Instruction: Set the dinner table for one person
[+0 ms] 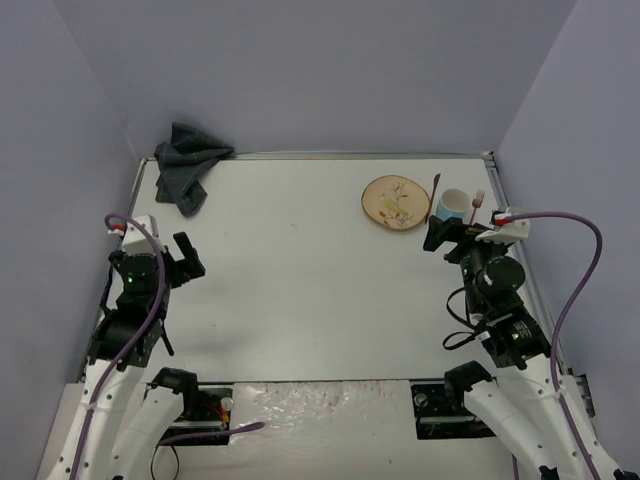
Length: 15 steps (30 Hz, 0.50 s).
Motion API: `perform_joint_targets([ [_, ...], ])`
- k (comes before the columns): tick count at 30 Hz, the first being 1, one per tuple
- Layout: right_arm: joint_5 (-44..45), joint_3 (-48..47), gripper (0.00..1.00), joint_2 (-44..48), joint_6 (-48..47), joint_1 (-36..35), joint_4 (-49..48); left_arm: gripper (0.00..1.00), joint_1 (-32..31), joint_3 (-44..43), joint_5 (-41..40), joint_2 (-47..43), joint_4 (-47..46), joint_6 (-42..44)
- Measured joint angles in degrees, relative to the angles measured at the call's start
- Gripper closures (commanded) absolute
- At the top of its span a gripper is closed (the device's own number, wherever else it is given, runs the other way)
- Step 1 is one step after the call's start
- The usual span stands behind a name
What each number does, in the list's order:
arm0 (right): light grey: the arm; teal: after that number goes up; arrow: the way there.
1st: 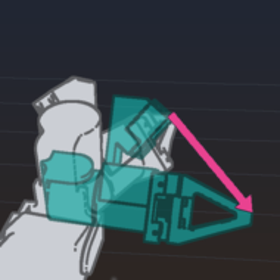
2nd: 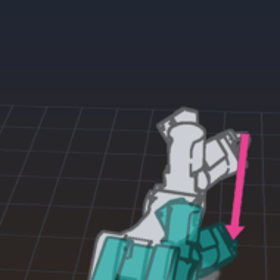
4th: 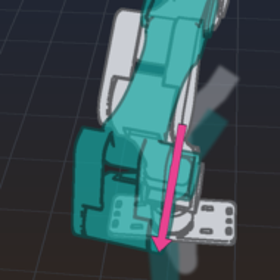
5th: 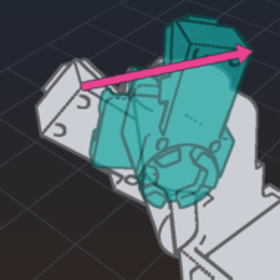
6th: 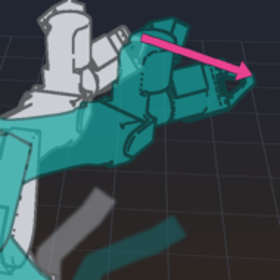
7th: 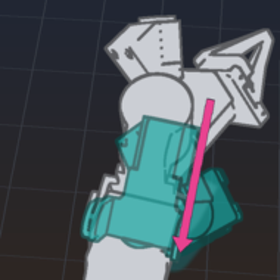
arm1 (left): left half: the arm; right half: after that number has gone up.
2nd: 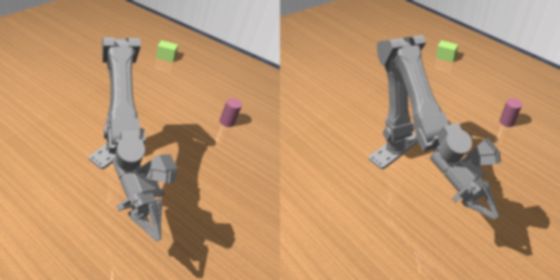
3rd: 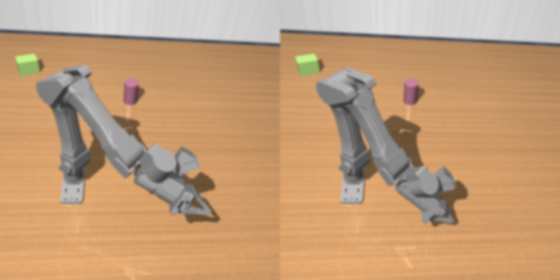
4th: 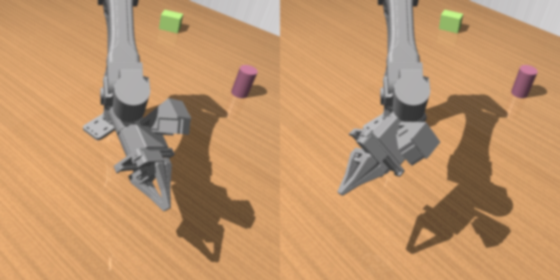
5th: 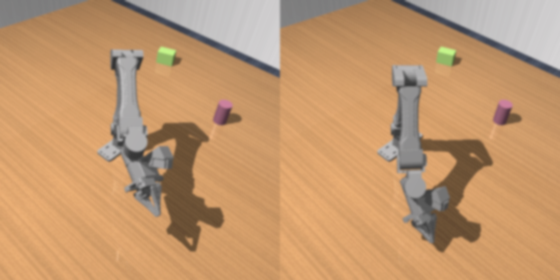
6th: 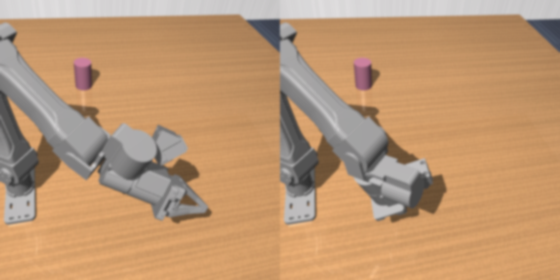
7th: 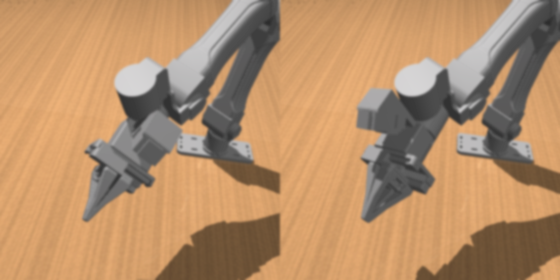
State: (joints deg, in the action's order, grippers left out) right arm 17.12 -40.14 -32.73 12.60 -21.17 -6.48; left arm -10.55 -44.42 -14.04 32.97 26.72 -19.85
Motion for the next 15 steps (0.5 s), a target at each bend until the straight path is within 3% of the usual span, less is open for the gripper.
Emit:
perform_joint_targets([
  [7, -1.42, 0.00, 0.00, -2.47, 2.95, 0.00, -0.13, 0.03, 0.02, -3.62, -1.48, 14.21, -1.24, -4.86],
  [15, -6.25, 0.35, 0.00, -7.99, 4.88, 0.00, -1.42, 0.03, 5.69, -16.36, -1.41, 42.39, -6.51, -9.59],
])
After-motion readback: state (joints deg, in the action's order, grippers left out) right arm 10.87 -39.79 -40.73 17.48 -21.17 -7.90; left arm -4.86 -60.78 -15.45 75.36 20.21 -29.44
